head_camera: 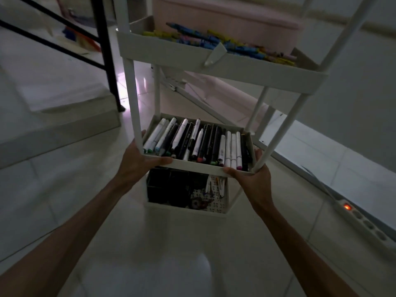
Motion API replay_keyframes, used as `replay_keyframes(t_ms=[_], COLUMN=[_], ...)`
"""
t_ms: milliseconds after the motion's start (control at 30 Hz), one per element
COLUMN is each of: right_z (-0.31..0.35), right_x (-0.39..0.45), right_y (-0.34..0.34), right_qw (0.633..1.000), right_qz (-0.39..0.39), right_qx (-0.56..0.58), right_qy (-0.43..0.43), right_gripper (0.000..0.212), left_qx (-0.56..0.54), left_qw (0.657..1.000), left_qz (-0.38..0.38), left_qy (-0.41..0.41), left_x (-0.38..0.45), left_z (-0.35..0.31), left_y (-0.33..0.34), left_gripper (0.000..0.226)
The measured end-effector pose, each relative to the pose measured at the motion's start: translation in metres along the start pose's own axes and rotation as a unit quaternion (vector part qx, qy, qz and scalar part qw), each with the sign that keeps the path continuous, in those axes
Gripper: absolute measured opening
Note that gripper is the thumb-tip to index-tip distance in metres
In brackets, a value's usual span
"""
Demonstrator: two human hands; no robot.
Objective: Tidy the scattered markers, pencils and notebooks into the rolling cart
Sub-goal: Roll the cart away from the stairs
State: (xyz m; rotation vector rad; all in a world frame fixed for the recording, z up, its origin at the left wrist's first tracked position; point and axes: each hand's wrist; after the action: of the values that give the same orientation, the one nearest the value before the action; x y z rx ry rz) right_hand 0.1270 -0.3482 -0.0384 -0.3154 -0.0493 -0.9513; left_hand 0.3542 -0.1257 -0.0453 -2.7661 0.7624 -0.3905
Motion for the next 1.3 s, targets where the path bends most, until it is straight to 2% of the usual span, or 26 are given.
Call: replay_keyframes(t_ms=[133, 300, 400, 567, 667, 733, 833, 967, 1067, 1167, 1300], right_z=[-0.007, -0.02, -0.023, -0.025, -0.026, -0.025, -0.029, -0.035, -0.034, -0.031, -0.032], right_x=[0.017, 0.04, 0.053, 0.069, 0.07, 0.071, 0.068, 0.058, 0.056, 0.059, 0.06], right_y=[-0.031, -0.061, -0.072, -0.076, -0.07, -0.067, -0.061, -0.055, -0.051, -0.045, -0.037], right_qw=[1.0, 0.999, 0.998, 0.996, 0.994, 0.992, 0.987, 0.983, 0.978, 0.97, 0.962], right_qz=[-0.028, -0.039, -0.044, -0.035, -0.06, -0.077, -0.112, -0.151, -0.186, -0.217, -0.247], right_qx=[0.004, 0.01, 0.035, 0.068, 0.073, 0.082, 0.094, 0.081, 0.076, 0.085, 0.092], right_qy=[0.01, 0.023, 0.036, 0.055, 0.049, 0.055, 0.063, 0.065, 0.061, 0.066, 0.066], right_gripper=[0.076, 0.082, 0.085, 0.077, 0.078, 0.069, 0.044, 0.027, 0.03, 0.027, 0.024], left_qx=[0.005, 0.026, 0.043, 0.02, 0.006, -0.01, -0.026, -0.05, -0.084, -0.085, -0.064], left_qw=[0.999, 0.997, 0.994, 0.993, 0.992, 0.992, 0.99, 0.988, 0.99, 0.996, 0.998], left_qz=[0.031, 0.068, 0.096, 0.112, 0.123, 0.124, 0.137, 0.141, 0.112, 0.037, -0.024], left_qy=[0.011, 0.038, 0.043, 0.028, 0.032, 0.03, 0.038, 0.046, 0.013, 0.0, 0.013], left_x=[0.024, 0.05, 0.065, 0.079, 0.084, 0.085, 0.086, 0.084, 0.09, 0.095, 0.098], left_z=[-0.009, -0.031, -0.044, -0.056, -0.055, -0.053, -0.048, -0.039, -0.029, -0.022, -0.025], left_y=[0.04, 0.078, 0.09, 0.099, 0.101, 0.101, 0.101, 0.101, 0.107, 0.119, 0.131], left_gripper=[0.116, 0.092, 0.089, 0.077, 0.075, 0.079, 0.088, 0.082, 0.078, 0.089, 0.079])
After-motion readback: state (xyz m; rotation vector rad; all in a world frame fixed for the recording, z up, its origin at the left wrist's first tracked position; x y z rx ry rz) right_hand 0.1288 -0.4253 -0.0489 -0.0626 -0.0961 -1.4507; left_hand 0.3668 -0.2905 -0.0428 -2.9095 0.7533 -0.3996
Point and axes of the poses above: each hand's wrist, its own x-axis towards the middle knuckle, its own y-axis out of the palm, z = x × y, and after that the axes turned 4 degrees about y, right-handed
